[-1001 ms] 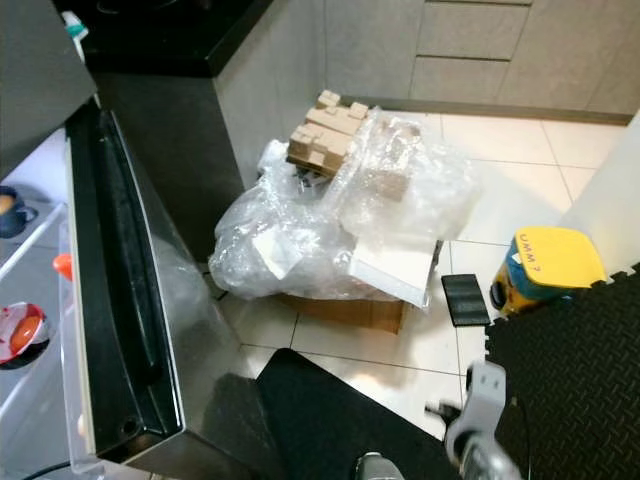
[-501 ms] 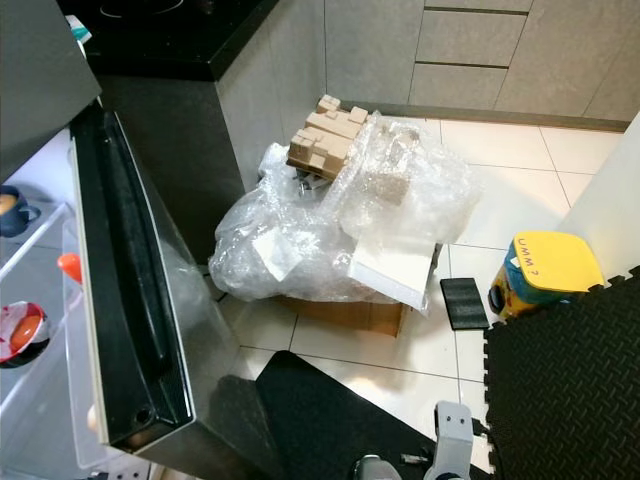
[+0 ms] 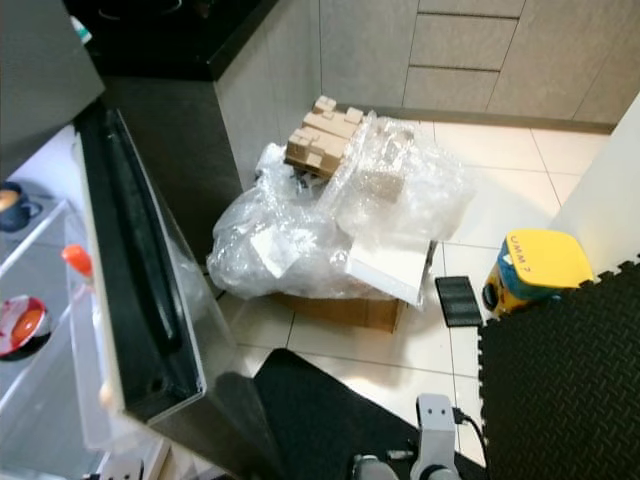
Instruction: Restocking fridge
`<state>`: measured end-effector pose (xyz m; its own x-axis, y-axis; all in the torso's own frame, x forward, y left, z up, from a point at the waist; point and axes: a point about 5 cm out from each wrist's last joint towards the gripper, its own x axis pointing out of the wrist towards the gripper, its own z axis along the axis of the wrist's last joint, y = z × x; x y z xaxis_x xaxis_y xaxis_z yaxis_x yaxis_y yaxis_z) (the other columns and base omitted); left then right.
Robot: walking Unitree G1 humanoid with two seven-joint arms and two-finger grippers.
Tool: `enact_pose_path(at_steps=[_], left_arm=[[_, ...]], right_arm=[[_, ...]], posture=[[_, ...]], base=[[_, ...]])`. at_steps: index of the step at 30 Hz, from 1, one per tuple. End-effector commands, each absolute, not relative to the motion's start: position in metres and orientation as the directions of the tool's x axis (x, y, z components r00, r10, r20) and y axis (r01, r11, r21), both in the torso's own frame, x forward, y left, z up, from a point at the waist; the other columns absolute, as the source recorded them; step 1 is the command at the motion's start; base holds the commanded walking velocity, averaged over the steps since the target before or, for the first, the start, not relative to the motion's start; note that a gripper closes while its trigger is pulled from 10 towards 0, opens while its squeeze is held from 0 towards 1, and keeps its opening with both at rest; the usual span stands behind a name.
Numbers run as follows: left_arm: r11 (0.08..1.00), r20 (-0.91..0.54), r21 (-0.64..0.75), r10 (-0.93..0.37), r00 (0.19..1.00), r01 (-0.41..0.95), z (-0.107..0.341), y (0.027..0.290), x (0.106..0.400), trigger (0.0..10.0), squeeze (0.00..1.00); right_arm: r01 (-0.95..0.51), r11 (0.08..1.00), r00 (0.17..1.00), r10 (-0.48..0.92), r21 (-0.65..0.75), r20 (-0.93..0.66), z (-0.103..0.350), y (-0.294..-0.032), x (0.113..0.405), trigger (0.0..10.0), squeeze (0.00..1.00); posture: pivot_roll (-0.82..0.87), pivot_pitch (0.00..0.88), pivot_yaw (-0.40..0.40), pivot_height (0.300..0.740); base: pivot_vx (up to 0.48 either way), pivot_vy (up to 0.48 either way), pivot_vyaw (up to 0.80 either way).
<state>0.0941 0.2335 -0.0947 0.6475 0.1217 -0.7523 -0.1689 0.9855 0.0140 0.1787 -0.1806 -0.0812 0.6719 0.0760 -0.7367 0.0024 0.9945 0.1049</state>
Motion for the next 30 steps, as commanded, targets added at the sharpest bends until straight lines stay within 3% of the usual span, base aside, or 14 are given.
enact_pose_path(at_steps=[1, 13, 25, 30], left_arm=[[0.984, -0.765, 0.017, 0.126, 0.632, -0.176, -0.0960, 0.2369, 0.0852, 10.0, 0.00], [0.985, -0.771, 0.024, 0.127, 0.624, -0.171, -0.0955, 0.2422, 0.0824, 10.0, 0.00], [0.988, -0.766, 0.015, 0.111, 0.633, -0.155, -0.0941, 0.2427, 0.0892, 10.0, 0.00], [0.989, -0.765, 0.012, 0.106, 0.635, -0.150, -0.0938, 0.2428, 0.0908, 10.0, 0.00]], right_arm=[[0.010, 0.994, 0.653, 0.073, 0.106, -0.754, -0.0855, -0.1800, 0.1702, 10.0, 0.00], [0.004, 0.995, 0.643, 0.073, 0.098, -0.762, -0.0869, -0.1801, 0.1678, 10.0, 0.00], [-0.066, 0.992, 0.641, 0.126, 0.110, -0.757, -0.0868, -0.1745, 0.1679, 10.0, 0.00], [-0.063, 0.992, 0.640, 0.122, 0.106, -0.759, -0.0872, -0.1745, 0.1671, 10.0, 0.00]], posture=[[-0.11, 0.134, 0.017, 0.725], [-0.11, 0.135, 0.020, 0.725], [-0.11, 0.134, 0.023, 0.725], [-0.11, 0.133, 0.025, 0.725]], base=[[-0.364, 0.000, 0.00], [-0.336, 0.000, 0.00], [0.000, 0.000, 0.00], [0.000, 0.000, 0.71]])
